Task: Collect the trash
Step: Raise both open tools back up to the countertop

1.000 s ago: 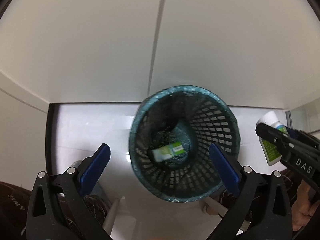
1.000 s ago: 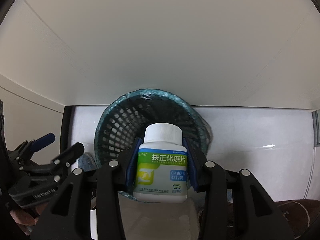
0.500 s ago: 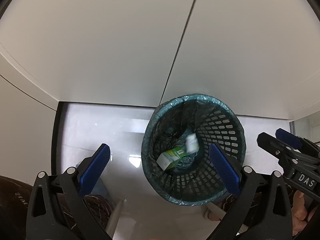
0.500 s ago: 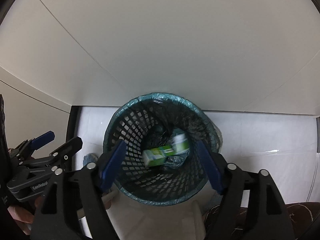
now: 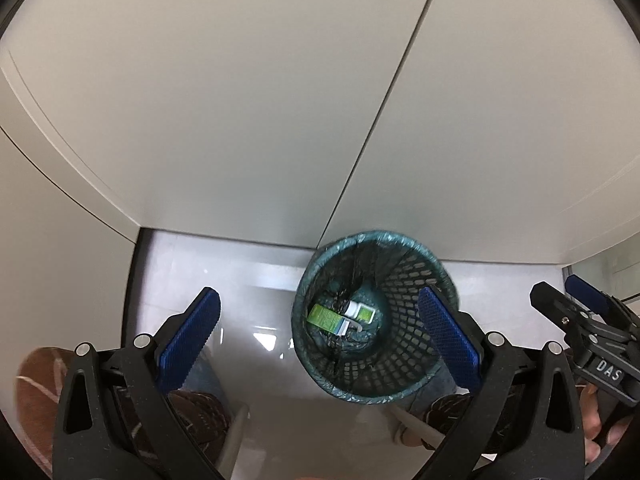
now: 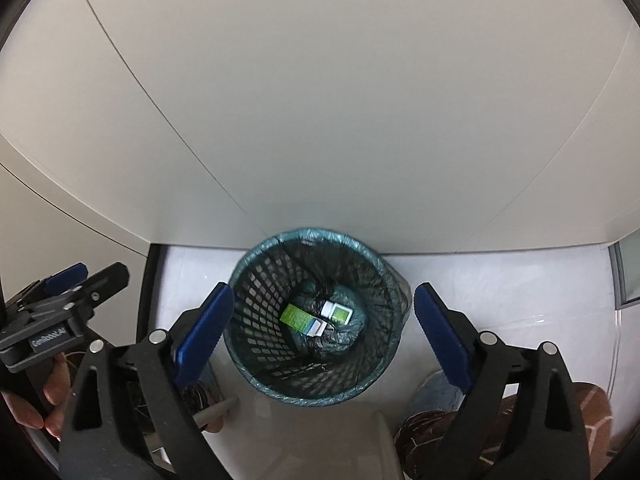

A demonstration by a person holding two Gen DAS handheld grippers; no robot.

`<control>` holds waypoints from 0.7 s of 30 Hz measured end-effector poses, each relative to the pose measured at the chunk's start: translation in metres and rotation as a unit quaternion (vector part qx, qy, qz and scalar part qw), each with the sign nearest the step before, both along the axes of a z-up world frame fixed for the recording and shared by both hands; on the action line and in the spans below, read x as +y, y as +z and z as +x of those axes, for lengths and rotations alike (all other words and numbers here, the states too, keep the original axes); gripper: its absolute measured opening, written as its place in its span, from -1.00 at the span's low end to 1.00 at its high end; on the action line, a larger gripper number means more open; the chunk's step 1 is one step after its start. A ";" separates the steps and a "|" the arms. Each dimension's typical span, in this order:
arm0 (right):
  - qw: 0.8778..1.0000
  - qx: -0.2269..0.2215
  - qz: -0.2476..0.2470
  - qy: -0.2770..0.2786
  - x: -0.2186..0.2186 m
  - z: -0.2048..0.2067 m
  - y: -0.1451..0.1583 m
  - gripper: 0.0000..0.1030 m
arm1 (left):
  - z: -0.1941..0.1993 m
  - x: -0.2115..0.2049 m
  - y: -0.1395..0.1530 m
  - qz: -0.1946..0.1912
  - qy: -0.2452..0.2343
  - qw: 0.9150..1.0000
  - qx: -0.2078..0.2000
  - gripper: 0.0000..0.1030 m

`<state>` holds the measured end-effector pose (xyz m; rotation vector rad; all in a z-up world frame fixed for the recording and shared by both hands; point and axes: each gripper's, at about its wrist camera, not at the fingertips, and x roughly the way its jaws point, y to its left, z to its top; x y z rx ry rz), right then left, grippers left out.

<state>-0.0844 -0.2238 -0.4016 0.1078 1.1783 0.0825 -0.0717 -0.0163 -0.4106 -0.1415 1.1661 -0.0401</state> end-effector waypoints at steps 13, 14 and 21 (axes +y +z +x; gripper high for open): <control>0.995 -0.100 -0.019 -0.003 -0.007 -0.009 0.126 0.79 | -0.020 0.007 0.135 0.012 0.004 0.996 -0.083 0.89; 0.994 -0.109 -0.021 -0.003 -0.008 -0.011 0.135 0.80 | -0.021 0.008 0.146 0.012 0.006 0.996 -0.089 0.89; 0.986 -0.165 -0.021 0.003 -0.011 -0.016 0.204 0.83 | -0.030 0.005 0.214 0.016 -0.001 0.992 -0.128 0.89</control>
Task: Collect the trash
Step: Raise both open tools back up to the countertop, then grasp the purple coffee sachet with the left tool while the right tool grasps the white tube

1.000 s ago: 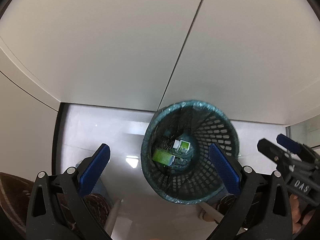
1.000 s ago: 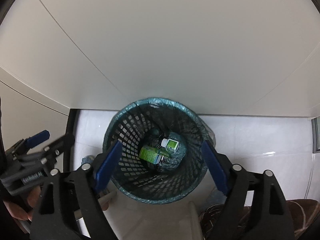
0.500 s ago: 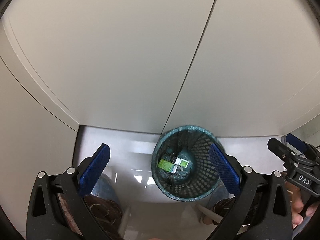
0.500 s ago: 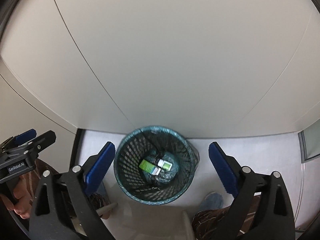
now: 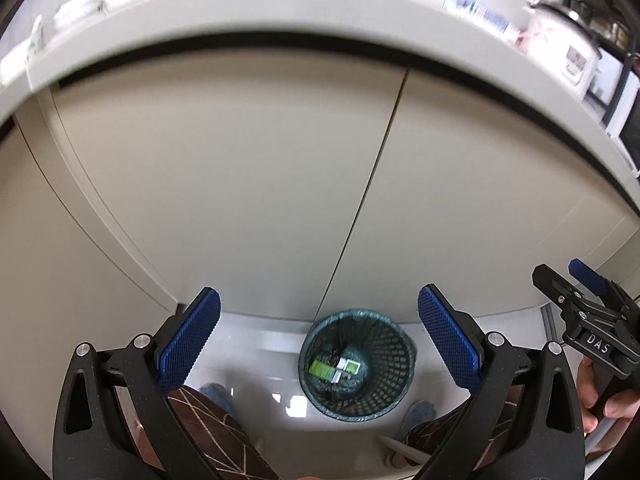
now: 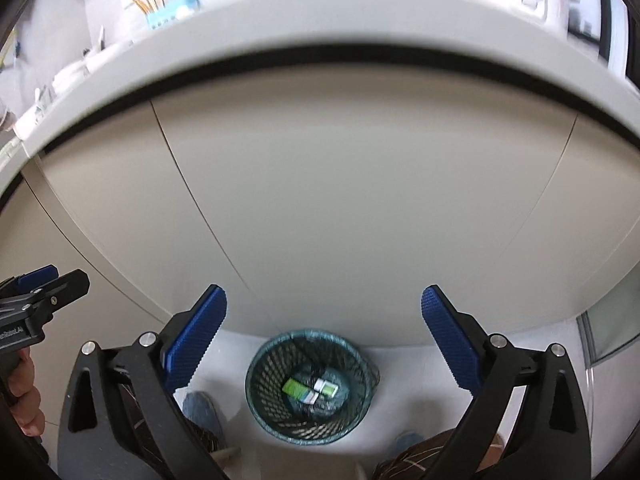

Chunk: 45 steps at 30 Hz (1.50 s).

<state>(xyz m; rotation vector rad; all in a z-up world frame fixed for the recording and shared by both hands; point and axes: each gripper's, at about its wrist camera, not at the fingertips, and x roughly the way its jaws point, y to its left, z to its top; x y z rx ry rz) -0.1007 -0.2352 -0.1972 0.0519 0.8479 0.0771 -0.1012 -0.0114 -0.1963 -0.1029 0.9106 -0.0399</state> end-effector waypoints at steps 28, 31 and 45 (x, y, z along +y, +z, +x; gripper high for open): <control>0.994 -0.083 -0.035 0.066 0.014 0.104 0.211 0.85 | 0.106 -0.046 0.186 0.064 -0.090 0.992 -0.062 0.89; 0.994 -0.066 -0.035 0.077 0.014 0.129 0.209 0.85 | 0.133 -0.055 0.180 0.071 -0.107 0.991 -0.042 0.89; 0.992 0.039 0.015 0.119 0.018 0.222 0.169 0.30 | 0.212 -0.072 0.143 0.099 -0.126 0.987 0.030 0.83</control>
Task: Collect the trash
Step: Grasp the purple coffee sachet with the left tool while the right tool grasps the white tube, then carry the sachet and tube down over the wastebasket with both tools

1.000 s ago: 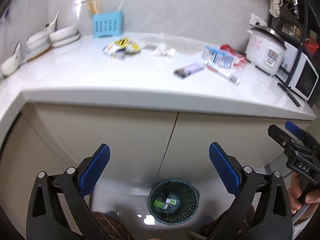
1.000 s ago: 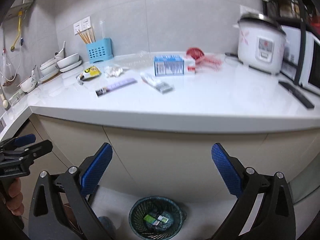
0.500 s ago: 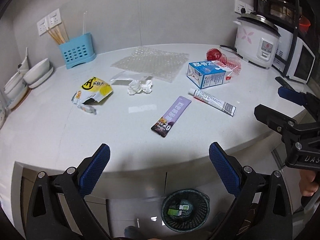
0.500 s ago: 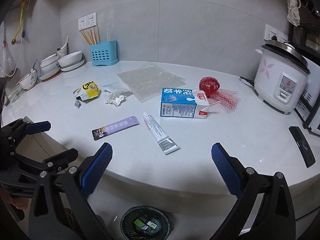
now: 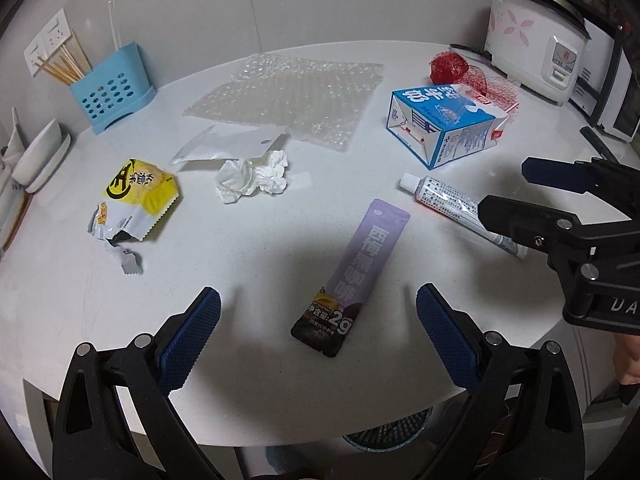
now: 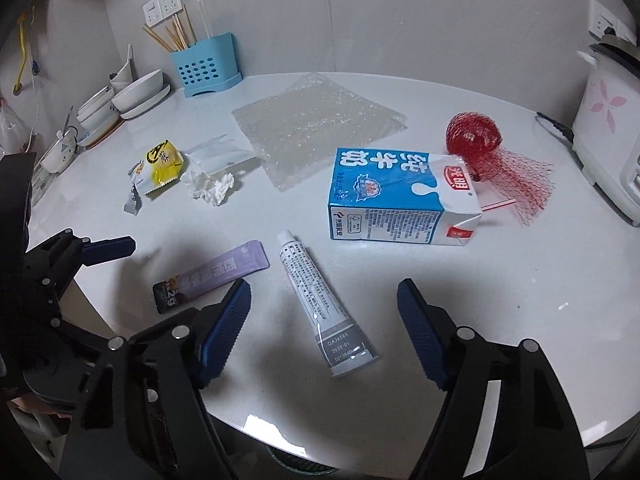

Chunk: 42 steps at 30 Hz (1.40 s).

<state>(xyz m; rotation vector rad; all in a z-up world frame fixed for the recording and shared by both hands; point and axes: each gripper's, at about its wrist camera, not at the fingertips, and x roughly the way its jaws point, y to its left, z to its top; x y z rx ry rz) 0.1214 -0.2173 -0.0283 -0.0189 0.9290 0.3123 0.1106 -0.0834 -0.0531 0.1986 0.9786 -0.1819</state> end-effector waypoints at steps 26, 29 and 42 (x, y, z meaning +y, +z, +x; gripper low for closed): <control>0.998 0.025 -0.043 -0.028 0.013 0.006 -0.018 -0.60 | -0.006 0.003 0.013 -0.038 0.031 0.998 0.029 -0.63; 0.998 0.019 -0.041 -0.033 0.012 0.002 -0.014 -0.60 | -0.011 0.005 0.019 -0.043 0.034 0.998 0.020 -0.63; 0.998 -0.005 -0.031 -0.049 0.006 -0.028 -0.003 -0.60 | -0.041 0.016 0.031 -0.069 0.041 0.997 -0.003 -0.63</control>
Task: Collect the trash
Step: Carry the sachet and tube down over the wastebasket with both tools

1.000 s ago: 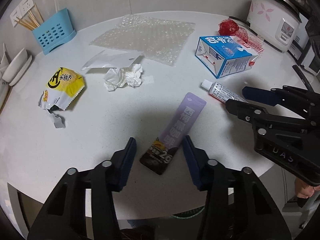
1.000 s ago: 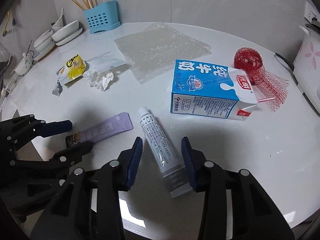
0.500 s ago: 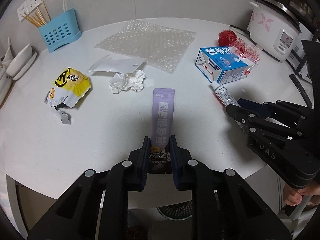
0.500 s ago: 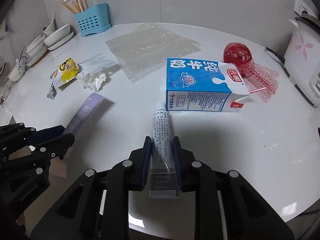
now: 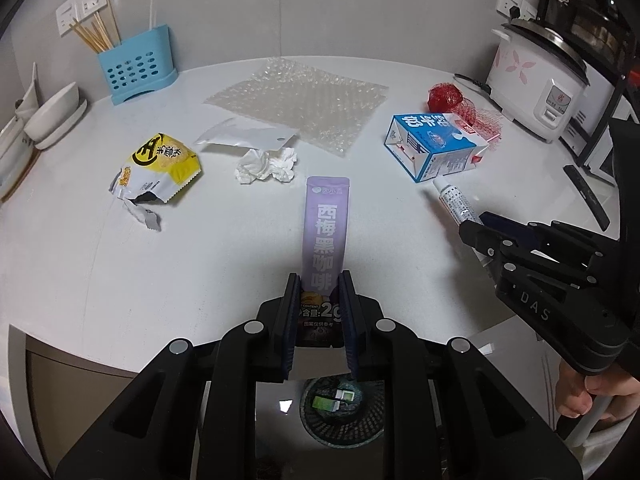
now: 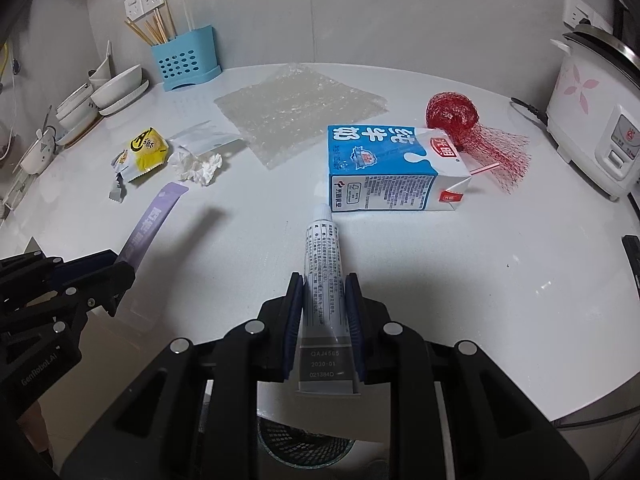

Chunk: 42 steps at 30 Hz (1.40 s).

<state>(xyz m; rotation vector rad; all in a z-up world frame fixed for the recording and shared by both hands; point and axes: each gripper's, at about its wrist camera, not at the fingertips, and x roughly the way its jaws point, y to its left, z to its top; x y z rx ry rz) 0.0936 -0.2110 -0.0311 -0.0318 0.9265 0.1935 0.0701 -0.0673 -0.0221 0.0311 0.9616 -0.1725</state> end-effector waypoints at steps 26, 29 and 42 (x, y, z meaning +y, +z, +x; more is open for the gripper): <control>0.993 -0.115 0.011 0.000 0.002 -0.142 0.027 -0.60 | -0.142 0.024 -0.003 -0.032 0.027 0.996 -0.082 -0.63; 0.992 -0.123 0.018 0.001 0.001 -0.165 0.020 -0.60 | -0.161 0.027 -0.016 -0.044 0.028 0.995 -0.082 -0.63; 0.991 -0.136 0.016 0.002 0.013 -0.238 -0.042 -0.60 | -0.219 0.034 -0.074 -0.046 0.020 0.996 -0.075 -0.63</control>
